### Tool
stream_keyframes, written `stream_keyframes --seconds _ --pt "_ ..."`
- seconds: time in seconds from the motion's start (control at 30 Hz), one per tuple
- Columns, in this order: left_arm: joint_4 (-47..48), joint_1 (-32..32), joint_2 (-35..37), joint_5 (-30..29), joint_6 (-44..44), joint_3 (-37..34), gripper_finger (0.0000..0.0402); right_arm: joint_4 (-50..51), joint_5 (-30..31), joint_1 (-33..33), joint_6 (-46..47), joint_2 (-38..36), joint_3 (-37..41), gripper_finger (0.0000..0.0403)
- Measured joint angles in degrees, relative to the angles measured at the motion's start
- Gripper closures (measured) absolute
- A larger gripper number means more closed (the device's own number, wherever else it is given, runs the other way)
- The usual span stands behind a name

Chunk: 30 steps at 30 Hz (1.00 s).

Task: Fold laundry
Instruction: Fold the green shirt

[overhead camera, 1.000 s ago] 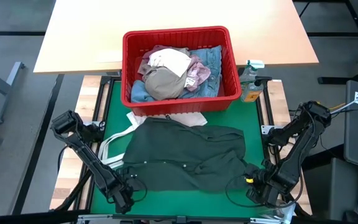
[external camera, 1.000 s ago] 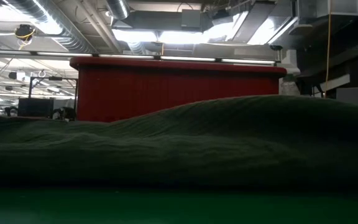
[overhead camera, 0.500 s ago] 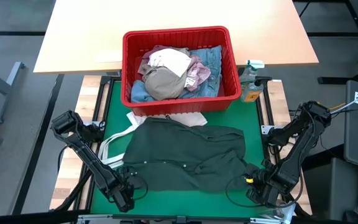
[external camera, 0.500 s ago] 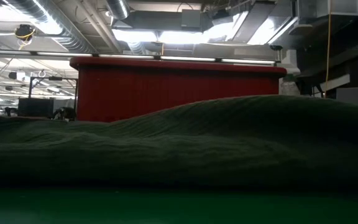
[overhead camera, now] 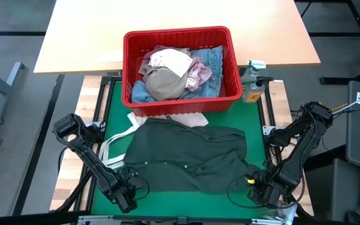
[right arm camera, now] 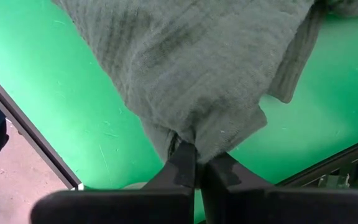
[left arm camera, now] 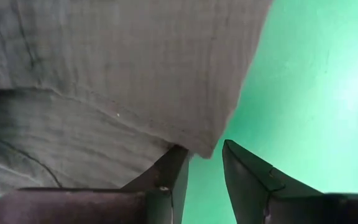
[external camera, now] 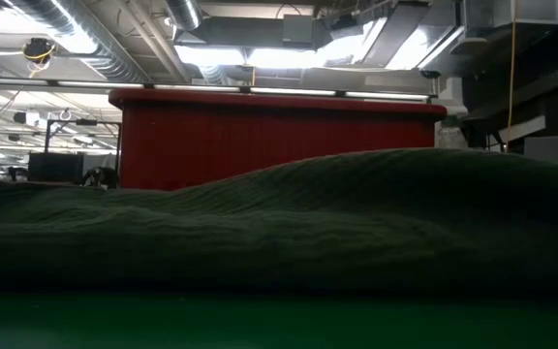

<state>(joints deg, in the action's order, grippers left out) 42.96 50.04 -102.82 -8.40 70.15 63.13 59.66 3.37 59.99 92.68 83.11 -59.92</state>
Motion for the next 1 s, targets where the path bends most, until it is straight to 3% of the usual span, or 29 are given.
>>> stream_keyframes --seconds 0.33,0.77,1.0 --pt "0.3 0.0 0.1 0.2 0.6 0.0 0.0394 0.0 0.0 0.0 0.0 0.0 0.0 0.0392" --pt "15.9 -0.1 0.2 15.9 0.5 0.0 0.0401 2.3 -6.0 0.0 1.4 0.0 0.0 0.0391" --pt "14.9 0.0 0.2 15.2 -0.2 0.0 0.0401 -0.8 -6.9 0.0 1.4 0.0 0.0 0.0391"
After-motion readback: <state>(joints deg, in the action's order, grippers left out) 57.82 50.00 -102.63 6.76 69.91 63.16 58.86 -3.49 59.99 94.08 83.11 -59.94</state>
